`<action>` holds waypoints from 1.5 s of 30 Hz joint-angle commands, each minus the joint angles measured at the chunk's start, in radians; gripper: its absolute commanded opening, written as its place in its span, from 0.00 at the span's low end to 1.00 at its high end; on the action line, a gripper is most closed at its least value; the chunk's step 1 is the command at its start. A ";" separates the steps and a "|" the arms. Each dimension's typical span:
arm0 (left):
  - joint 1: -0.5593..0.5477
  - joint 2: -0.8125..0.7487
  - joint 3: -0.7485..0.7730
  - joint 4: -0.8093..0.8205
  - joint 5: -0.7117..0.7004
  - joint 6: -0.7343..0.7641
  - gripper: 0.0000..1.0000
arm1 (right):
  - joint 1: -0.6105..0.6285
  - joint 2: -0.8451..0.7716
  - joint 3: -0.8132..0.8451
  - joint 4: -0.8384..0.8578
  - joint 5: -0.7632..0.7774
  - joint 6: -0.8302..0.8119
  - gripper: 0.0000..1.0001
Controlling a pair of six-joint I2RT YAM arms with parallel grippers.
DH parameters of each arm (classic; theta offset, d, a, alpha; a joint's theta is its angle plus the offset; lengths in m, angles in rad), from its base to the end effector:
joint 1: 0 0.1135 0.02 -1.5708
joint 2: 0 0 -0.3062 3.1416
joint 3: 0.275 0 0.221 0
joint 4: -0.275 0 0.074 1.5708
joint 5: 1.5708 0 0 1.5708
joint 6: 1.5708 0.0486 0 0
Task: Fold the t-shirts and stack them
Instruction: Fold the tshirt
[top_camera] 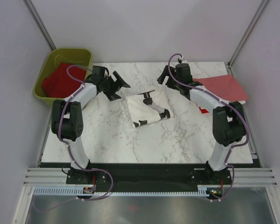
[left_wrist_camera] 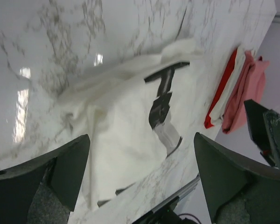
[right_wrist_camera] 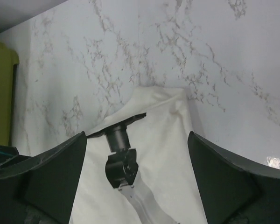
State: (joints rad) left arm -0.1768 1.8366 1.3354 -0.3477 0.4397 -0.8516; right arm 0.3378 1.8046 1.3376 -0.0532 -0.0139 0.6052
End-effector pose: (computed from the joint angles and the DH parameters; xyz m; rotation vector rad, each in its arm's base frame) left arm 0.3840 -0.0896 0.2708 -0.6418 2.4800 -0.9706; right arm 0.3906 0.1379 0.3083 0.2774 2.1269 0.5780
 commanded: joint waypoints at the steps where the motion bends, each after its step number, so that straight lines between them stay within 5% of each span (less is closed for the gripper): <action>1: 0.010 0.124 0.186 -0.039 0.106 0.037 1.00 | -0.013 0.033 0.069 0.088 0.092 0.004 0.98; 5: -0.004 0.078 0.134 -0.019 0.061 0.072 1.00 | -0.010 -0.039 0.000 0.110 0.022 -0.051 0.94; 9: -0.015 0.001 -0.008 0.062 0.028 0.065 0.97 | -0.010 -0.076 -0.097 0.080 0.040 -0.122 0.79; 19: -0.038 -0.154 -0.369 0.308 -0.079 0.055 0.95 | 0.003 0.019 -0.187 0.007 -0.014 -0.113 0.79; 27: -0.062 -0.079 -0.418 0.472 -0.081 0.063 0.92 | 0.047 0.088 -0.242 -0.043 -0.004 -0.065 0.73; 31: -0.062 -0.057 -0.381 0.467 -0.059 0.066 0.90 | 0.055 0.023 -0.330 -0.034 -0.017 -0.041 0.56; 35: -0.062 -0.065 -0.377 0.455 -0.072 0.065 0.89 | 0.059 -0.088 -0.467 -0.025 -0.011 -0.036 0.55; 38: -0.062 -0.062 -0.374 0.466 -0.062 0.063 0.89 | 0.058 -0.174 -0.492 -0.031 0.040 -0.044 0.64; 40: -0.062 -0.050 -0.370 0.489 -0.058 0.071 0.89 | 0.056 -0.188 -0.474 -0.030 0.113 -0.050 0.87; 45: -0.064 0.012 -0.375 0.613 0.014 0.089 0.91 | 0.046 -0.050 -0.341 -0.022 0.140 -0.059 0.93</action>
State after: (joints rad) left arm -0.2390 1.7992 0.9340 0.1535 0.3981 -0.8093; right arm 0.3923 1.6848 0.9176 -0.0887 0.0681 0.5522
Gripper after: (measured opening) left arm 0.906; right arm 0.932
